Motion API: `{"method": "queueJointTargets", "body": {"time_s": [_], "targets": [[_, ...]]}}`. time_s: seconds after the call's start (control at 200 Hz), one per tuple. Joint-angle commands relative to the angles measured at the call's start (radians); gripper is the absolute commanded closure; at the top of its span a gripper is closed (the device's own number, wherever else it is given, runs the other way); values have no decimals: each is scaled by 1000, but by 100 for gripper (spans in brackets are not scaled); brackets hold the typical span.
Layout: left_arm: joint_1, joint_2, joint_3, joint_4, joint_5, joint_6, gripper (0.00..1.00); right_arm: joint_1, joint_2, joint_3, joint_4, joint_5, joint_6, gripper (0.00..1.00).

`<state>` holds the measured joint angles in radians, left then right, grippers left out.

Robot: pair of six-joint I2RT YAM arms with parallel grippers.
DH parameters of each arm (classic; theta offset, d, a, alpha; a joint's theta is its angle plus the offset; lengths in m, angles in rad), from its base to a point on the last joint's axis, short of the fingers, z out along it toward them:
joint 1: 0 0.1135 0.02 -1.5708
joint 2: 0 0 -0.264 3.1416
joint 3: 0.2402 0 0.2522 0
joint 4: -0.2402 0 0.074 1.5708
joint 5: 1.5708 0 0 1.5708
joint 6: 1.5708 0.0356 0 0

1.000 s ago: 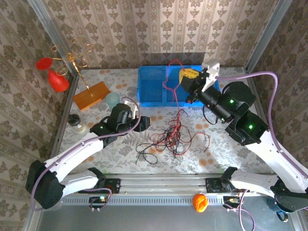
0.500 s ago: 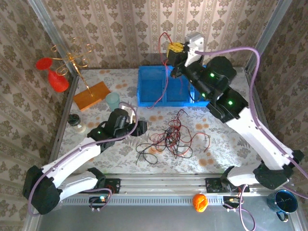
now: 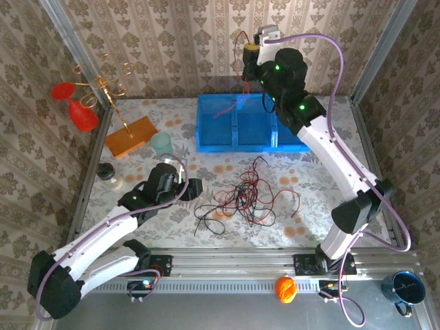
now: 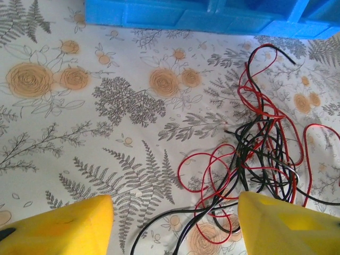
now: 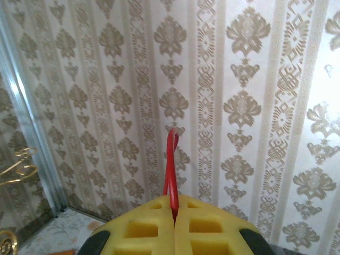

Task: Untangle the cables

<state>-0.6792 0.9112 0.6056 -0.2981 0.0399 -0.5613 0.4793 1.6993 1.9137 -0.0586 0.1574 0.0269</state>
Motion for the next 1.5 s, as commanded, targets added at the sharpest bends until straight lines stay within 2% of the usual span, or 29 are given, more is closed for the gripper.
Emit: {"method": "queueJointTargets", "body": {"time_s": [0.0, 0.1, 0.245, 0.635, 0.88, 1.195, 1.495], "targets": [[8, -17, -4, -15, -13, -19, 36, -29, 51, 63, -18, -14, 19, 100], [8, -19, -4, -18, -15, -23, 36, -57, 97, 87, -56, -28, 37, 100], [7, -19, -13, -8, -14, -32, 36, -76, 101, 29, -36, -37, 42, 100], [9, 7, -3, -9, -11, -23, 36, -64, 30, -7, 9, -48, 16, 100], [10, 27, 5, -1, -9, -22, 37, -45, 25, 74, -26, -56, 15, 100], [11, 25, 1, -5, -8, -19, 37, -44, 9, -6, -21, -38, 49, 100], [12, 21, -7, -2, -3, -18, 37, -140, 56, -97, -98, 19, 102, 100]]}}
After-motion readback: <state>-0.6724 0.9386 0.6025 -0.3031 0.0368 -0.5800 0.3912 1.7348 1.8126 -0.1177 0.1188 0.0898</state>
